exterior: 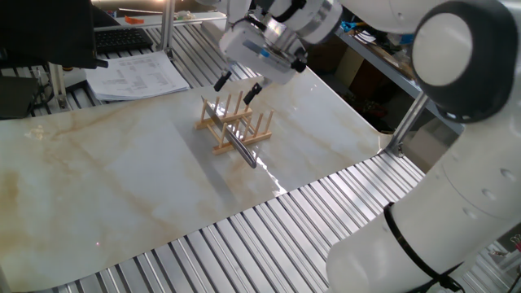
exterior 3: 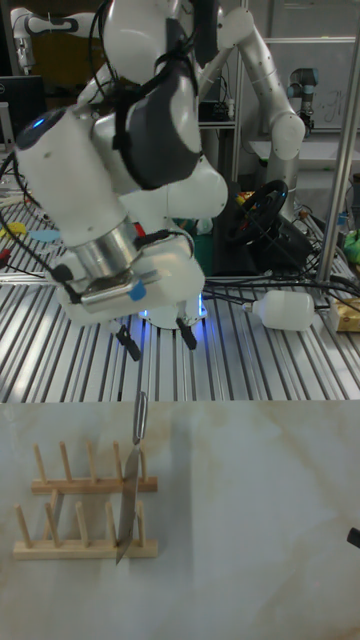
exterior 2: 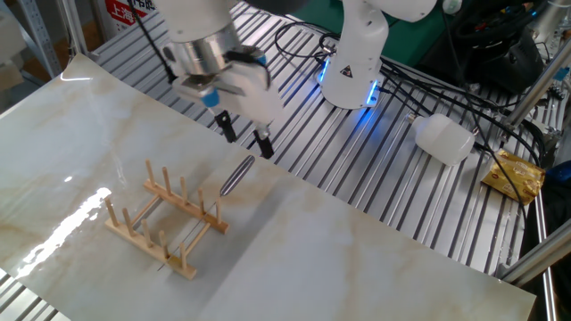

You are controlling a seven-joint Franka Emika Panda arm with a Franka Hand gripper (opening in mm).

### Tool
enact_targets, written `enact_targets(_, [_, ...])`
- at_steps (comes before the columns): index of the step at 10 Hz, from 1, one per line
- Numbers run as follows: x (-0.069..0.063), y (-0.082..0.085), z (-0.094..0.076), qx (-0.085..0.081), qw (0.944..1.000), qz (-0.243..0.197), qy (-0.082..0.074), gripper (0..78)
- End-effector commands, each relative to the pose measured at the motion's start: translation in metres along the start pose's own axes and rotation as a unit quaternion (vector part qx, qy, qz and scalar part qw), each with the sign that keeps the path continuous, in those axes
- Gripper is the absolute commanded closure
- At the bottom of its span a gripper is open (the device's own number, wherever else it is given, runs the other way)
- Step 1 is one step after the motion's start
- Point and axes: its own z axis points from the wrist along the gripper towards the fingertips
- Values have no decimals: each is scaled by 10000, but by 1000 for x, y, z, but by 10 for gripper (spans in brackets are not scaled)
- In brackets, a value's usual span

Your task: Put the knife on the knife rack

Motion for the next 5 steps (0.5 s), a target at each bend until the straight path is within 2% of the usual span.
enact_targets(1, [15, 36, -27, 1265, 9915, -258, 143, 1])
enact_targets(4, [21, 44, -29, 1481, 9882, -361, 142, 1])
enact_targets(5, [26, 48, -29, 1819, 9821, -468, 129, 1])
